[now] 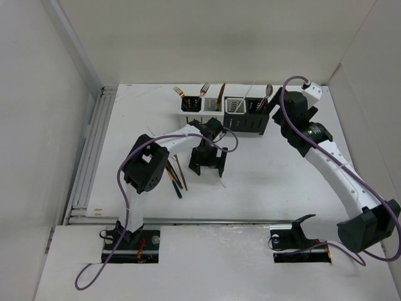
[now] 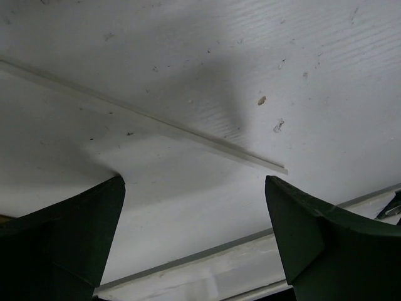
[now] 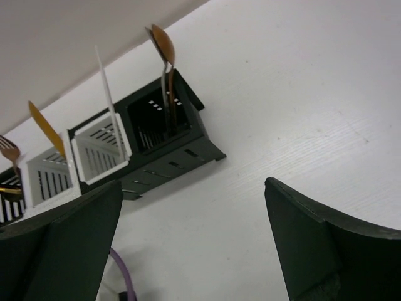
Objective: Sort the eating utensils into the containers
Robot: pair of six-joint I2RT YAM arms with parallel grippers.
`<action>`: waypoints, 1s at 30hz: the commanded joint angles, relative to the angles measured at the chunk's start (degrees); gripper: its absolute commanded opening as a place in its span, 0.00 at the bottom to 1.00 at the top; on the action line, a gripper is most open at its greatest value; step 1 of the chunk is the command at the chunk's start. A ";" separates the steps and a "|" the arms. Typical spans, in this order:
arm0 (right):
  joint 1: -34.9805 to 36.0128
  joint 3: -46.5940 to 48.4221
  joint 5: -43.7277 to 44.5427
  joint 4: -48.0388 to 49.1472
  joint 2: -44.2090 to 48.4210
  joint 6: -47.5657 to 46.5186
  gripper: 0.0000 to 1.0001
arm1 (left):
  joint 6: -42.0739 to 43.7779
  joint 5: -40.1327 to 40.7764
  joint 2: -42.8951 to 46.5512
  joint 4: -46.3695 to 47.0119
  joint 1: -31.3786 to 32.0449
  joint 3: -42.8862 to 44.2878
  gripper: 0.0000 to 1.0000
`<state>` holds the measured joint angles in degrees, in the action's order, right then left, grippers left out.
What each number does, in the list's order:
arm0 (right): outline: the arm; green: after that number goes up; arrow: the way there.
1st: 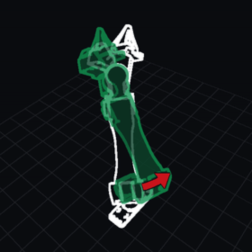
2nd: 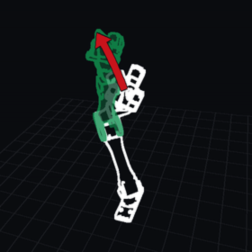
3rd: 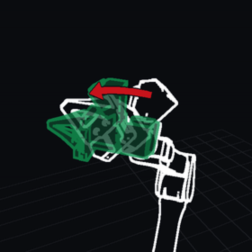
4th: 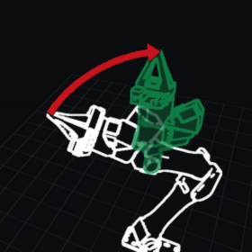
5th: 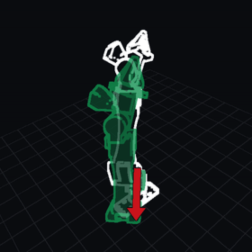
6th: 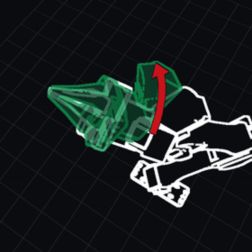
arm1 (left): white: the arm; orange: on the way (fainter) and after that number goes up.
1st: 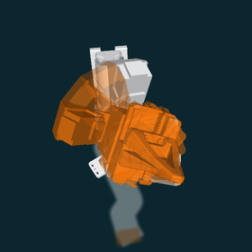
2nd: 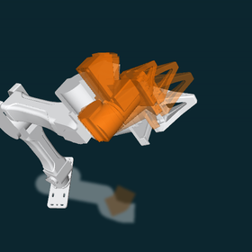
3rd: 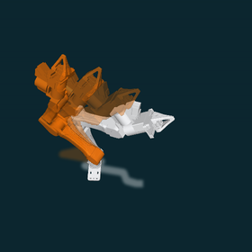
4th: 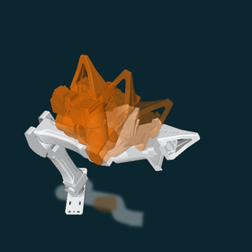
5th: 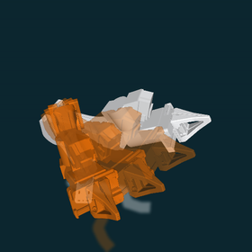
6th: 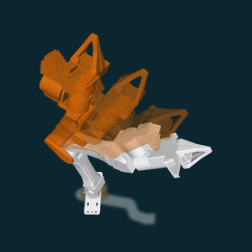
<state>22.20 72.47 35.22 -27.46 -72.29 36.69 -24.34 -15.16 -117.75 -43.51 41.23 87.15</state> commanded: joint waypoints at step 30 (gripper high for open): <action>0.30 -6.72 2.13 -3.47 13.76 -9.97 0.98 | -17.67 10.75 -10.64 -2.28 0.69 7.41 0.88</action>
<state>22.20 65.60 37.67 -32.60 -59.68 28.14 -40.60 -9.23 -123.37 -48.86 41.28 94.67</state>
